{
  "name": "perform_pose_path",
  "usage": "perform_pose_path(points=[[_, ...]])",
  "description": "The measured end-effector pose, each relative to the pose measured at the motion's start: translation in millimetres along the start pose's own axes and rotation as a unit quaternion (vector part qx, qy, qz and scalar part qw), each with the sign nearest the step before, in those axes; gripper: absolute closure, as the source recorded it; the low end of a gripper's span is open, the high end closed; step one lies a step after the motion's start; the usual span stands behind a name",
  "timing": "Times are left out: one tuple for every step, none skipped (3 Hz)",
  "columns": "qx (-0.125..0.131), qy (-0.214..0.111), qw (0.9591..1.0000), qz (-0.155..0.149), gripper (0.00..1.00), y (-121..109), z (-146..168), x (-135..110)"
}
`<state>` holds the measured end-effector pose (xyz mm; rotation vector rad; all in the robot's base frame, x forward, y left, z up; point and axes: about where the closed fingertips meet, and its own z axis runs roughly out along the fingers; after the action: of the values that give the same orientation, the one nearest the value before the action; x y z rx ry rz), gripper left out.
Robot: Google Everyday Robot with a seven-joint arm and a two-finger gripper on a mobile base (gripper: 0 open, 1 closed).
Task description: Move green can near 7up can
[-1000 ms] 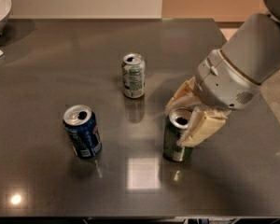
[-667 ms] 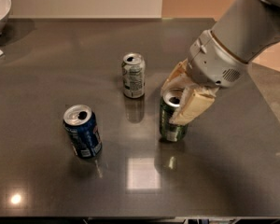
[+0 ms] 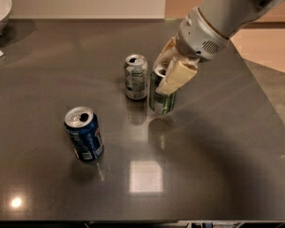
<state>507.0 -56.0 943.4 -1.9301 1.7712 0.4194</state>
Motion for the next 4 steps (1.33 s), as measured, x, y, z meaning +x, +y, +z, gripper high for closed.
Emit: perform_pose_path(points=[[0.003,-0.002,0.9998,0.018,1.0,-25,14,2],[0.0,0.008,0.9991,0.041,0.82,-45,29,11],[0.0,0.012,0.9984,0.055,0.59,-56,37,17],[0.005,0.012,0.9981,0.061,0.35,-64,41,19]])
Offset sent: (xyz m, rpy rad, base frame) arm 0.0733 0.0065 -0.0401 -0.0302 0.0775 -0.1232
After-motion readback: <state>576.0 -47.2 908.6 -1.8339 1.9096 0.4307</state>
